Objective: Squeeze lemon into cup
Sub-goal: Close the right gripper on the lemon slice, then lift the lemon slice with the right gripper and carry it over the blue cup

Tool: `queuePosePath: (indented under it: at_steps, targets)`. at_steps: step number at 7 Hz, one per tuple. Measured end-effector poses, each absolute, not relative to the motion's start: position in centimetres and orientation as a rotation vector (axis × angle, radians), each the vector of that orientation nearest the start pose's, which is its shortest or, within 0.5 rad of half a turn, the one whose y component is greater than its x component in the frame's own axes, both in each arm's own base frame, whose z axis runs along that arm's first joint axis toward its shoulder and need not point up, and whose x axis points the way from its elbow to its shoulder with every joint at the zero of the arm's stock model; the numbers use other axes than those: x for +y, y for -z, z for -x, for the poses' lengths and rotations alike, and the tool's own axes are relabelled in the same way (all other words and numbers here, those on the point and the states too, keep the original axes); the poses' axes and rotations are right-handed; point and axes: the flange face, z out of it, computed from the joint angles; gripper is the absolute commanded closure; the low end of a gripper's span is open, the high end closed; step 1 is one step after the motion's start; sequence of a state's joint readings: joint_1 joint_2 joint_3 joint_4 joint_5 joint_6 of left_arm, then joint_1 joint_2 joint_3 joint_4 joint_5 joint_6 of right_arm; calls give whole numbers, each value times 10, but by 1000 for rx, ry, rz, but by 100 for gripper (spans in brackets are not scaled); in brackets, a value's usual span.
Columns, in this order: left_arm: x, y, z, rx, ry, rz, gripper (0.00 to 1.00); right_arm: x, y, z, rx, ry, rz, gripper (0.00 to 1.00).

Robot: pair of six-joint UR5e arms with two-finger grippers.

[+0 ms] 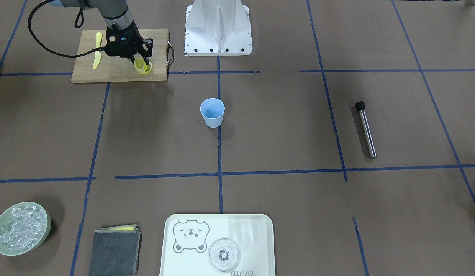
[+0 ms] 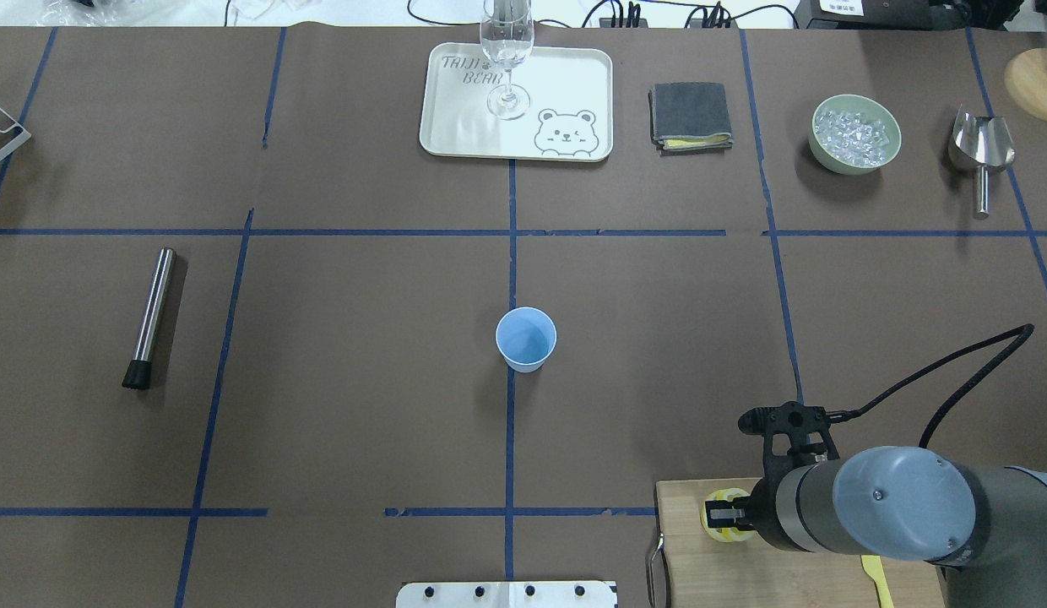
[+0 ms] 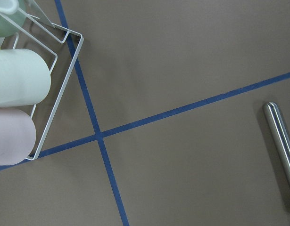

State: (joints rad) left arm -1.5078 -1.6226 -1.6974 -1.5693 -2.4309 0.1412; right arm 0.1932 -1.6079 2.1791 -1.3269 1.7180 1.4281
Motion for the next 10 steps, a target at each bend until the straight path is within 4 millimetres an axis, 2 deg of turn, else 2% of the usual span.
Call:
queuePosePath:
  at_steps: [3, 5, 7, 10]
  targets:
    - [-520, -563, 25, 854, -267, -201, 0, -207, -356, 403, -852, -1, -11, 55]
    - [-520, -564, 25, 854, -267, -200, 0, -221, -347, 393, -871, -31, -29, 52]
    - [-520, -565, 25, 855, -266, -197, 0, -238, -331, 394, -895, -62, -43, 50]
    - [-520, -566, 25, 859, -265, -195, 0, -284, -251, 423, -886, -122, -52, 51]
